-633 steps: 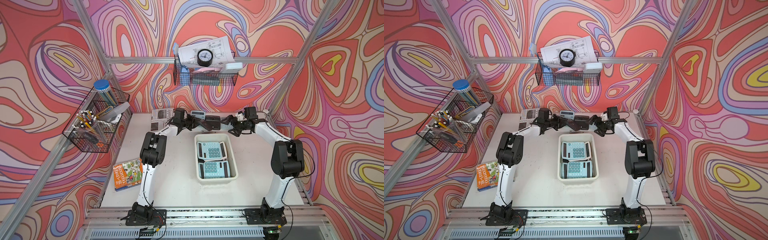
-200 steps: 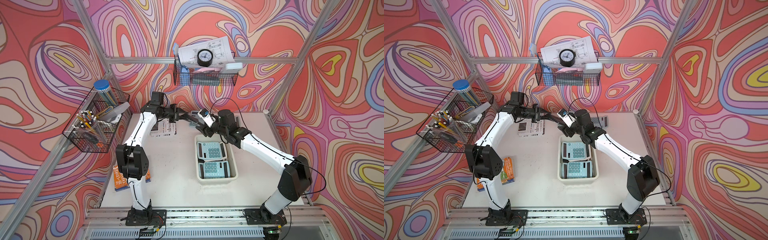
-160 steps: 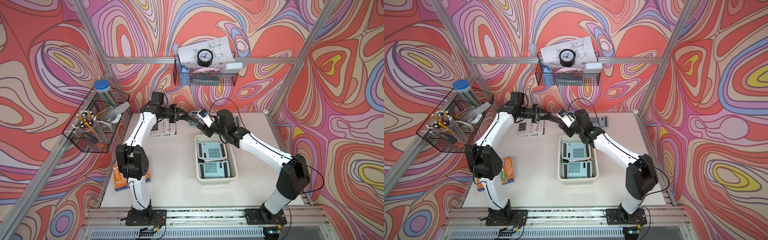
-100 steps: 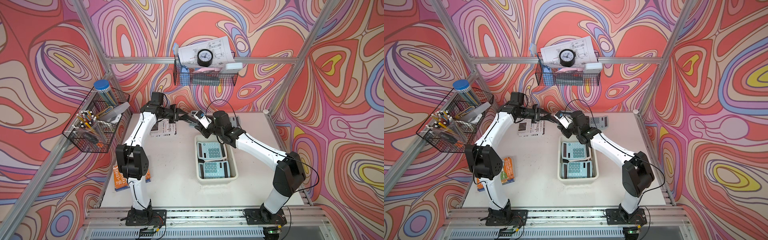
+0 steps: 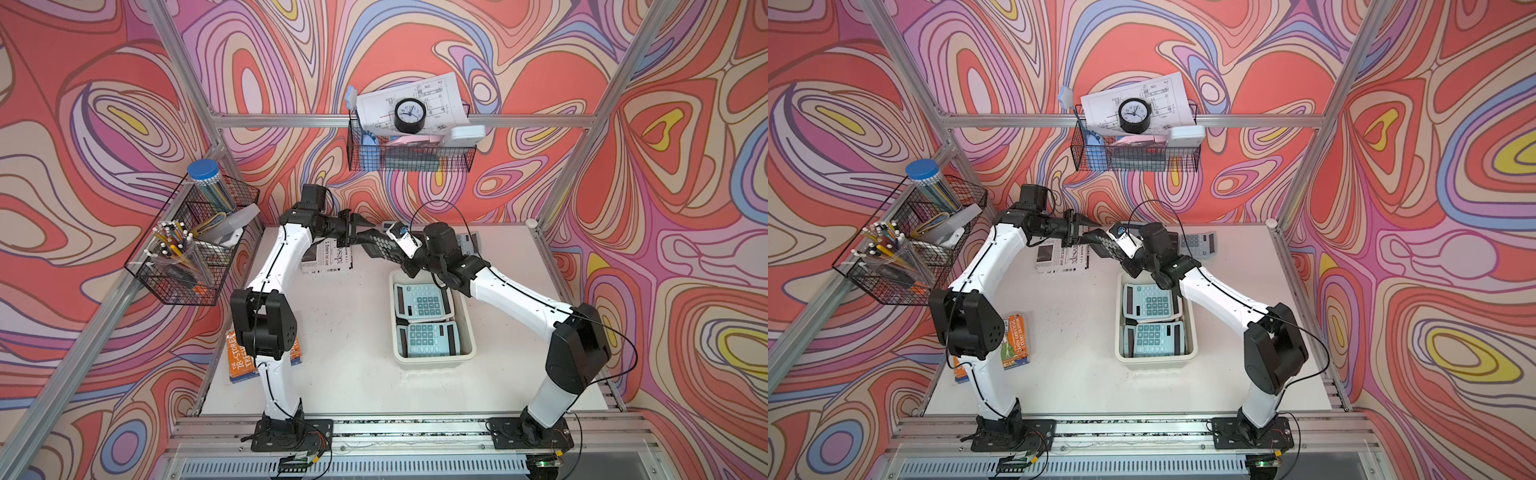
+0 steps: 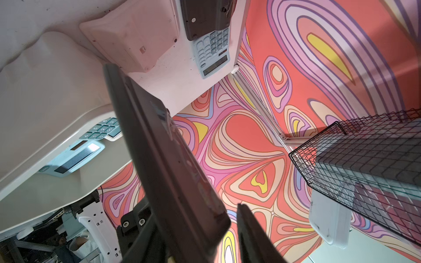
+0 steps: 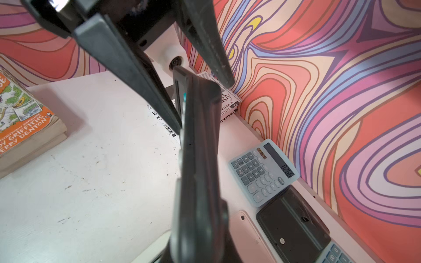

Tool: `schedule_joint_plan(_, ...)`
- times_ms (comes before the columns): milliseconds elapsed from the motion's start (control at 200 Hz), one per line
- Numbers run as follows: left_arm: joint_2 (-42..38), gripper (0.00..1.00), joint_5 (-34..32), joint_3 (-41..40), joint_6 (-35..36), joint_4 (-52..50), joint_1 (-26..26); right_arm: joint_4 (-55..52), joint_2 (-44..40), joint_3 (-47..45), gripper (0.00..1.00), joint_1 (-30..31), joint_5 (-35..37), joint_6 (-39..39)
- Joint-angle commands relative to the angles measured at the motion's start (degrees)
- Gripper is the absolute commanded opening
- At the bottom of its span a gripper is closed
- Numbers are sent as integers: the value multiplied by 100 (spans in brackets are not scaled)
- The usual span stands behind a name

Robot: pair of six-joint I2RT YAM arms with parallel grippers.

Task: Put the calculator in the storage box
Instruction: Pick up the calculator at the center of the board, then place the calculator in the storage box.

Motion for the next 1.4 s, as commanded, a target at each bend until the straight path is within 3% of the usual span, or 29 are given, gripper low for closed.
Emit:
schedule_joint_plan(0,-112,68,-36,460,370,-254,85,29,-60,208,0,32,-46,426)
schedule_joint_plan(145,-7,98,-257,1145,894,-753,229,-164,-80,368,0,33,77,905)
schedule_joint_plan(280,-66,99,-433,1304,1273,-850,367,-538,-146,587,0,14,296,1403)
schedule_joint_plan(471,-567,98,-670,317,1396,-62,465,-1297,-315,1015,0,-158,359,1987)
schedule_joint_plan(691,-864,98,-1057,107,2416,-414,466,-2304,-826,996,0,-543,10,2588)
schedule_joint_plan(1047,-1310,99,-1108,-962,2895,-140,457,-3942,-1333,778,0,-1428,-1784,3740)
schedule_joint_plan(1392,-1468,99,-903,-1766,2794,393,360,-4933,-1356,43,0,-1569,-3496,4124)
